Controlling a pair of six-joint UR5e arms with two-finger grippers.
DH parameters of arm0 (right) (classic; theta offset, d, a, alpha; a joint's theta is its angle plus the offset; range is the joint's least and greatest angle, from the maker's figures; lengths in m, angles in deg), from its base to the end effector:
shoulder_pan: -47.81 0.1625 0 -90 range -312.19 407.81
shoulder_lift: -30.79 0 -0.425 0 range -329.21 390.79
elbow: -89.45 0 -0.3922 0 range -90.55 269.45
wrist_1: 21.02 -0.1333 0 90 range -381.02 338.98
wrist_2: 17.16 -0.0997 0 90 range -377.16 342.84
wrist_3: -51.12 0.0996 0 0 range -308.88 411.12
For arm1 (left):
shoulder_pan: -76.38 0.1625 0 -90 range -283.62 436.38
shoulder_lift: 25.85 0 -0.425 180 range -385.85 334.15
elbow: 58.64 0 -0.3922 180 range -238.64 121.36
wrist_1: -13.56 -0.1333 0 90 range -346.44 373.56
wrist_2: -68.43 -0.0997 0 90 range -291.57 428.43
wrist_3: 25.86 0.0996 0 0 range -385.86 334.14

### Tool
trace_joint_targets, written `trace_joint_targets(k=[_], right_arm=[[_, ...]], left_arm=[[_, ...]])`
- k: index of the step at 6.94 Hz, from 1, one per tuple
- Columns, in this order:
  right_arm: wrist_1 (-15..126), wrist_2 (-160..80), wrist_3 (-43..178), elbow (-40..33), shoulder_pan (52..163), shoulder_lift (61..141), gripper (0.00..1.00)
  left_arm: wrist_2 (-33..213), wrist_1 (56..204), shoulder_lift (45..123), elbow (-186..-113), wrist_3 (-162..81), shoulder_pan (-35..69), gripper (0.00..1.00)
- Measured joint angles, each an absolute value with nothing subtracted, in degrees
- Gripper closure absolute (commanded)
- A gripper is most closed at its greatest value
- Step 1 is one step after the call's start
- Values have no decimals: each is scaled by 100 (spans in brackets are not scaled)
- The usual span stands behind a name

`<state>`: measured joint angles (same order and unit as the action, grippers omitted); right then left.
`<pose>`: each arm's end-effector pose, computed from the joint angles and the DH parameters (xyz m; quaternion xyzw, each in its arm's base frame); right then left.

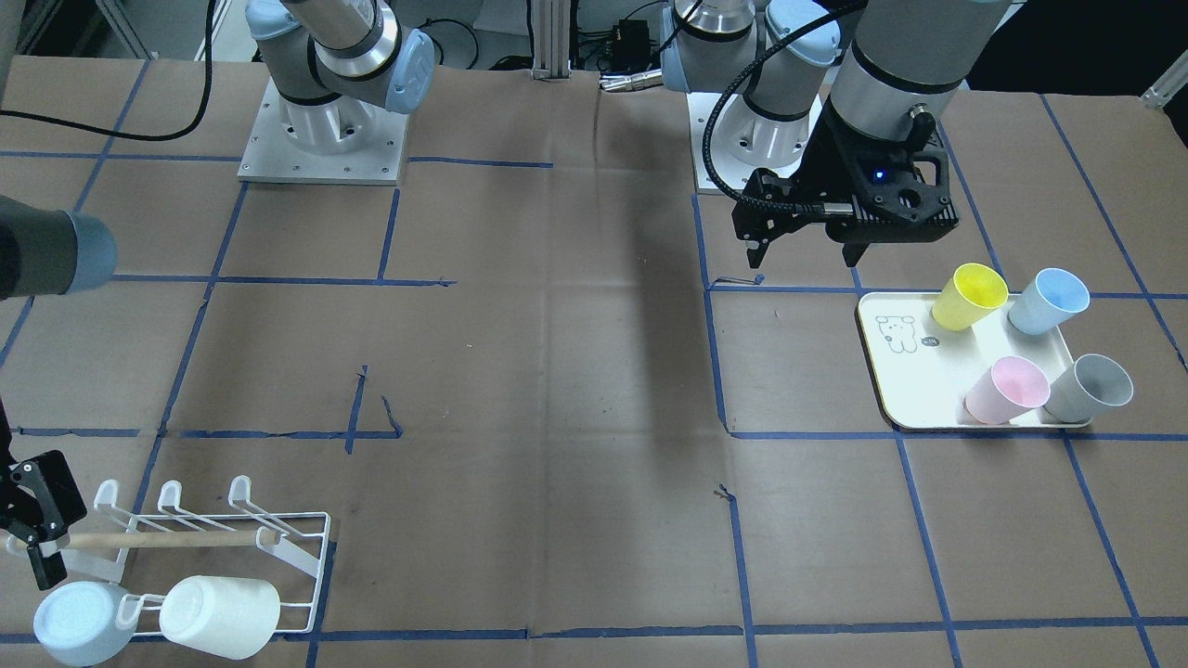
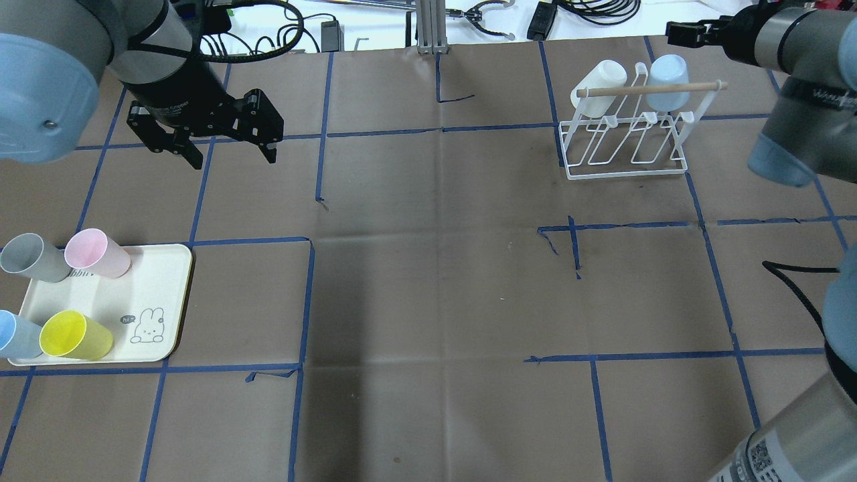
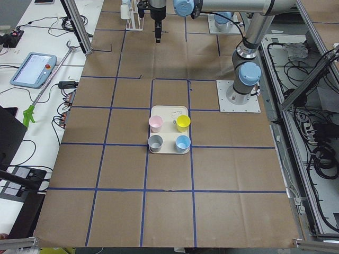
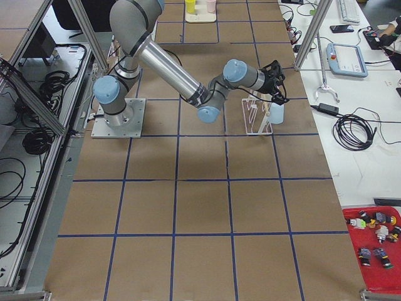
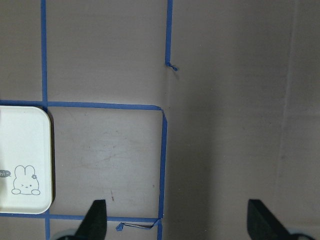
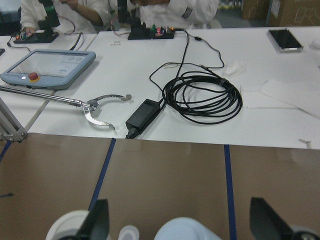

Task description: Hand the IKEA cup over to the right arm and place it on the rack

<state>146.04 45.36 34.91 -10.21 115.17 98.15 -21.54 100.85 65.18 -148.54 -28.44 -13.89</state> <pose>-0.0763 -0.6487 0.3526 -0.0399 0.9019 -0.4218 0.0841 -0.1357 -0.5019 0.4846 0.0202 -0.9997 0.0155 0.0006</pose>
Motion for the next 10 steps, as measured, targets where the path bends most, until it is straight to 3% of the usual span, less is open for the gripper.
trace_joint_targets(k=[5, 7, 10], right_arm=[[8772, 6759, 4073, -382, 12387, 11584, 0], [7680, 7245, 4772, -280, 13082, 12046, 0], [7279, 7288, 4922, -105, 13812, 12184, 0]], left_arm=[[-2157, 10067, 6503, -14855, -2823, -1346, 0], [-2157, 10066, 6503, -14855, -2823, -1345, 0], [-2157, 10070, 6503, -14858, -2823, -1345, 0]])
